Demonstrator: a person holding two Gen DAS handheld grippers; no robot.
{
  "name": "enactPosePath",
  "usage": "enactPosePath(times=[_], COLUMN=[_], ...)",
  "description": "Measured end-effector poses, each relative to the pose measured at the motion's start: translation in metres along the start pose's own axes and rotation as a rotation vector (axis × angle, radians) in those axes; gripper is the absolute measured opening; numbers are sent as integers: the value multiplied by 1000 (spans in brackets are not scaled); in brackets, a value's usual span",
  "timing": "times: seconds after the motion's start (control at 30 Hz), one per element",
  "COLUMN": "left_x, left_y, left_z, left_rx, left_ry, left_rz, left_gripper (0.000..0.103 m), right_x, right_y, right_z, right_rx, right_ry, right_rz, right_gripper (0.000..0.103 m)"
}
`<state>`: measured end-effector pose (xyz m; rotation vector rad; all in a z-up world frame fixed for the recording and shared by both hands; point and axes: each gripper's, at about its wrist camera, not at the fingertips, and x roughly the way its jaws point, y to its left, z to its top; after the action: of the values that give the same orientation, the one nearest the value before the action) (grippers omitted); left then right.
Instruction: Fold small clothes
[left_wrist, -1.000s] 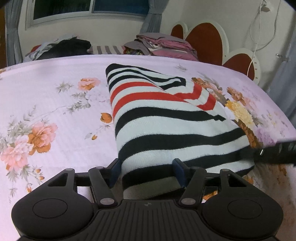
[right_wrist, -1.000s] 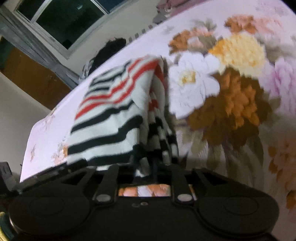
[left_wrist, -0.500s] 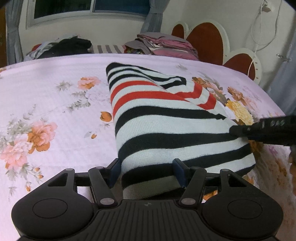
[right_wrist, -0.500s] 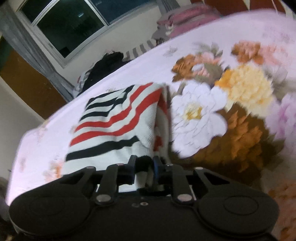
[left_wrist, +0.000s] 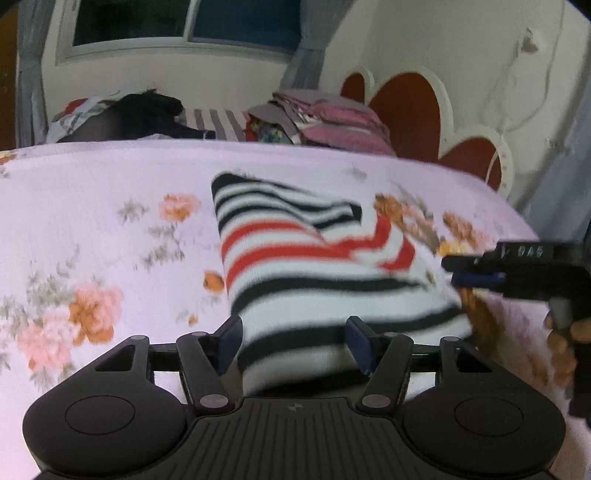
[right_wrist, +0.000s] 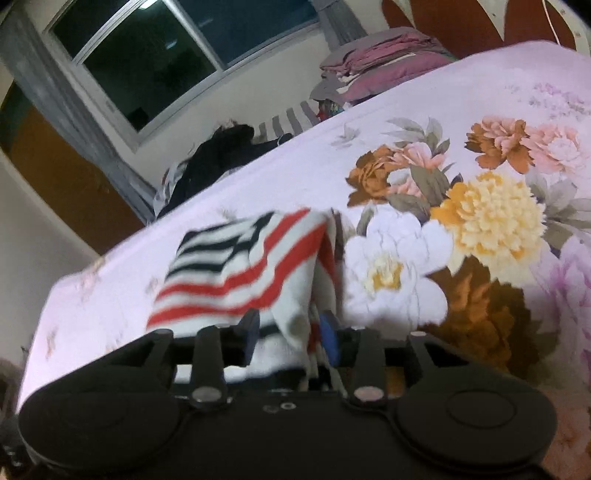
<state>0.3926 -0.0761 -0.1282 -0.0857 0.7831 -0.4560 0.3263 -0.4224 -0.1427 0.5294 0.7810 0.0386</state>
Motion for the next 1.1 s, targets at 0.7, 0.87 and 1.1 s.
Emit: enactPosePath(times=[0.7,0.87,1.1], left_x=[102,113,111], left_y=[20,20,24], left_z=[45,39,44], left_rx=[-116,-92,-124], left_ry=[3,12,35], left_rz=[81,86,82], left_gripper=[61,64,65], right_x=[82,100,73], right_y=[17,7,11], right_z=[34,29,37], right_rx=[-143,-193,-153], right_ry=[-9,27,-20], right_rz=[-164,-221,-190], right_gripper=[11,14,27])
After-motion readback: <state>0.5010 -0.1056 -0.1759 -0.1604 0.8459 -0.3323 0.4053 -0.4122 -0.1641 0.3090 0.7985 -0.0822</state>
